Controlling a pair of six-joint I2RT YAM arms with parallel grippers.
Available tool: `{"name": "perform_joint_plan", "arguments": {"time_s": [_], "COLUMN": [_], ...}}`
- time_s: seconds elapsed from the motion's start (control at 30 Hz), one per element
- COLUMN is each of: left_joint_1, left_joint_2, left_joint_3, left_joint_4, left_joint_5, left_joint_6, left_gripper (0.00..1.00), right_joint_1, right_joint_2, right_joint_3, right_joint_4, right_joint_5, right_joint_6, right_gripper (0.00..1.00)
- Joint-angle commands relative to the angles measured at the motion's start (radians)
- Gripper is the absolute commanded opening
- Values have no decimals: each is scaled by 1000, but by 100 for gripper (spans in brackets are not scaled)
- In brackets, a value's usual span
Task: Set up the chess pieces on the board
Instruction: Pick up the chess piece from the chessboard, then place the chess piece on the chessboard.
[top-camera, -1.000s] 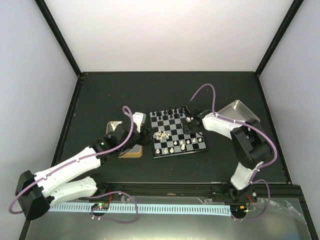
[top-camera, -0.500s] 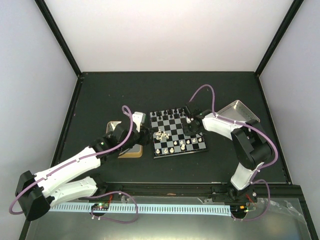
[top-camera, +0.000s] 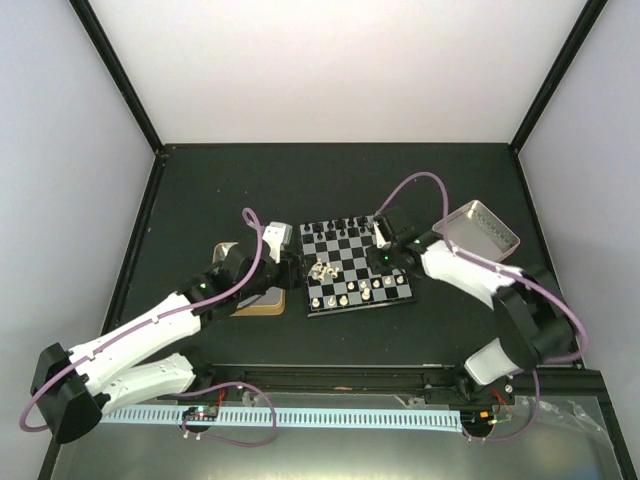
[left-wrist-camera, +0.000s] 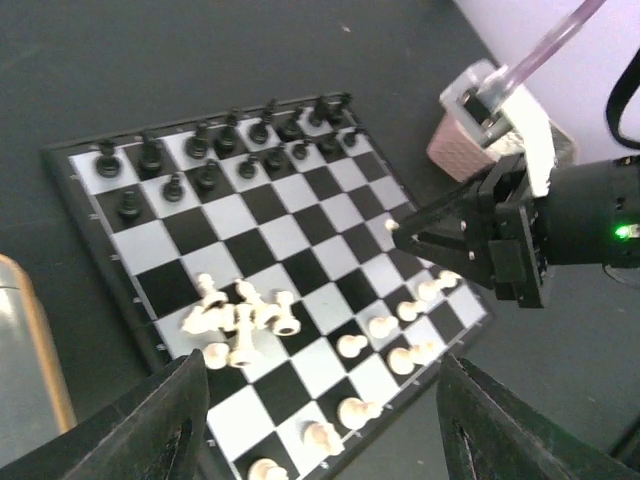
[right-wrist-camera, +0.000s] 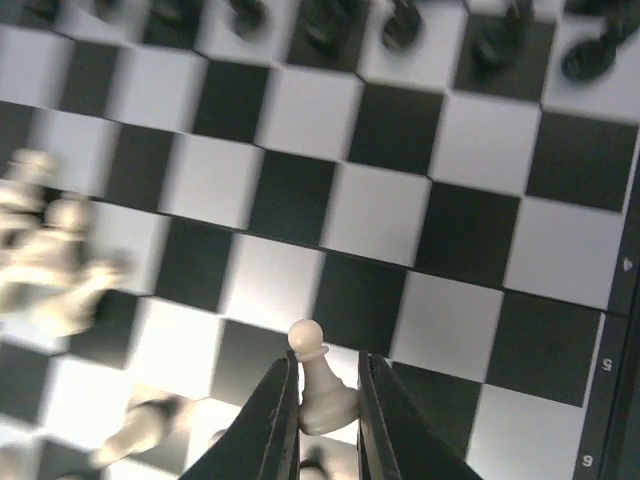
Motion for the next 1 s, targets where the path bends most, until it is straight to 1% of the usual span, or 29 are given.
{"name": "perform_joint_plan", "arguments": {"time_s": [0.0, 0.1, 0.23, 0.33, 0.47, 0.6, 0.8, 0.97], "left_joint_1": [15, 21, 33, 44, 48, 51, 53, 53], "left_joint_2": [-20, -17, -8, -2, 31, 75, 111, 119], "left_joint_3": [19, 41, 82, 91, 95, 120, 115, 100], "left_joint_4": [106, 138, 137, 177, 245, 243, 271, 324], "left_joint_5": [218, 342, 446, 530, 637, 674, 670, 700], "left_joint_6": [15, 15, -19, -76, -176, -213, -250, -289], "left_gripper": [66, 69, 72, 73, 72, 65, 47, 35], "right_joint_1": [4, 7, 9, 12, 14, 15, 15, 16], "right_joint_2": [-200, -303, -411, -470, -522, -559, -579, -584], "right_joint_3": [-78, -139, -198, -229, -261, -272, -282, -292], "right_joint_4": [215, 317, 413, 458, 501, 512, 518, 525], "right_joint_5": [-221, -417, -636, -750, -860, -872, -872, -866], "right_joint_6": [-66, -87, -98, -106, -110, -109, -105, -102], "right_gripper": [10, 11, 11, 12, 12, 12, 12, 12]}}
